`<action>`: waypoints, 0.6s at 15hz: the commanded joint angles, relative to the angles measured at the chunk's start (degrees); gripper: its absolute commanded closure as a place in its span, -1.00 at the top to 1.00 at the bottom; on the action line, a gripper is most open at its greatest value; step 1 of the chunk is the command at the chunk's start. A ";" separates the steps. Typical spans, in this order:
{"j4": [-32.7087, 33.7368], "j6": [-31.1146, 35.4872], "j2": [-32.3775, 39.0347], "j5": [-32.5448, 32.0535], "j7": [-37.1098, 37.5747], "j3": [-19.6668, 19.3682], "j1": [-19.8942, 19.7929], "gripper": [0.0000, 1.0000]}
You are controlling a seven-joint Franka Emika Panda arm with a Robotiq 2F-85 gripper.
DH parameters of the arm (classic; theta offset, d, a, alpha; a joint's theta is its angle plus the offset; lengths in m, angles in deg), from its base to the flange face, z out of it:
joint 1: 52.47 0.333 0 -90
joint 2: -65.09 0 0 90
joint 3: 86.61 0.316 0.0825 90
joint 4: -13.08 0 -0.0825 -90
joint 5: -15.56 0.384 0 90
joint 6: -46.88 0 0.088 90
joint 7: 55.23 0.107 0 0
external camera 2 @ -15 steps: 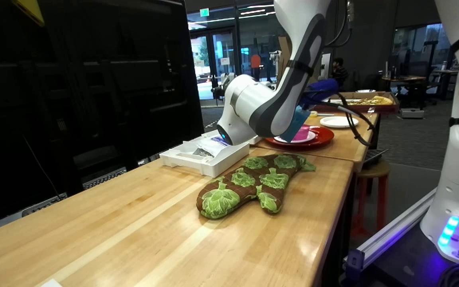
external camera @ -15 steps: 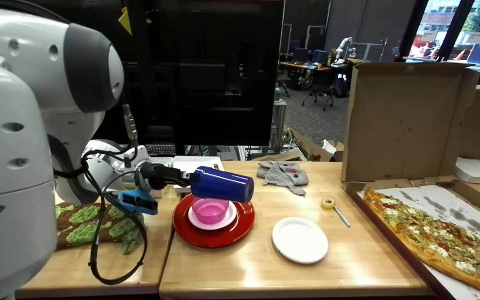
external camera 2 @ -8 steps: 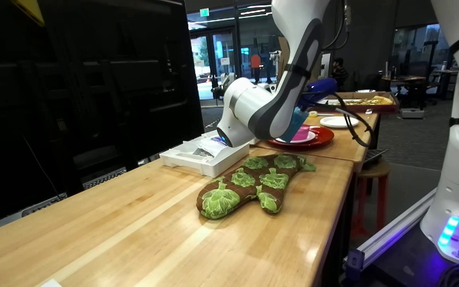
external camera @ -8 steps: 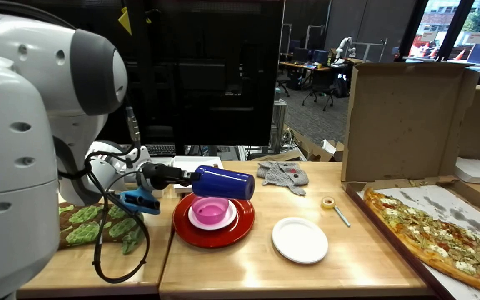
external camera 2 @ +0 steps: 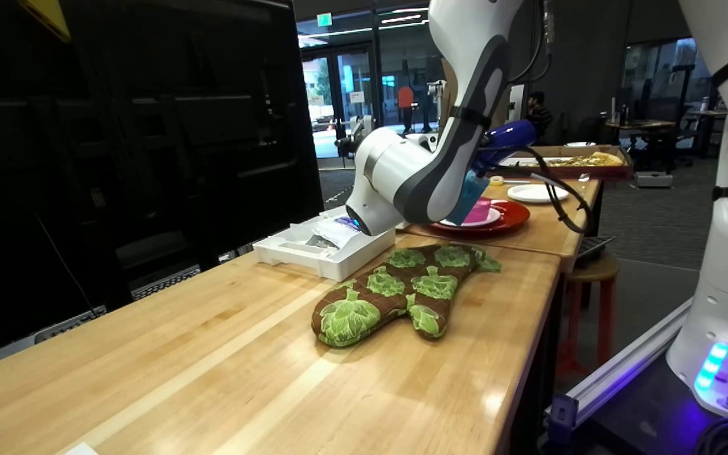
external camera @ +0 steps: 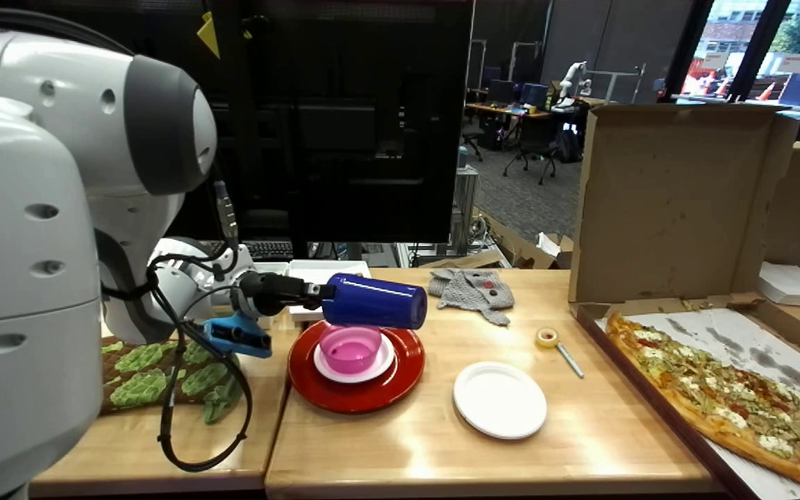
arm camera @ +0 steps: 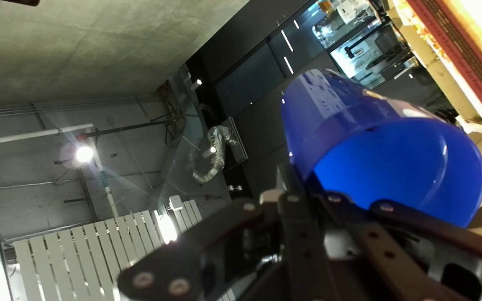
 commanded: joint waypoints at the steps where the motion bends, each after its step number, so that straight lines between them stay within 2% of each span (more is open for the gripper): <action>1: 1.12 -2.49 1.46 -1.32 0.30 -0.46 0.35 -0.98; 9: 2.31 -4.78 3.60 -1.67 1.90 -0.78 0.55 -0.98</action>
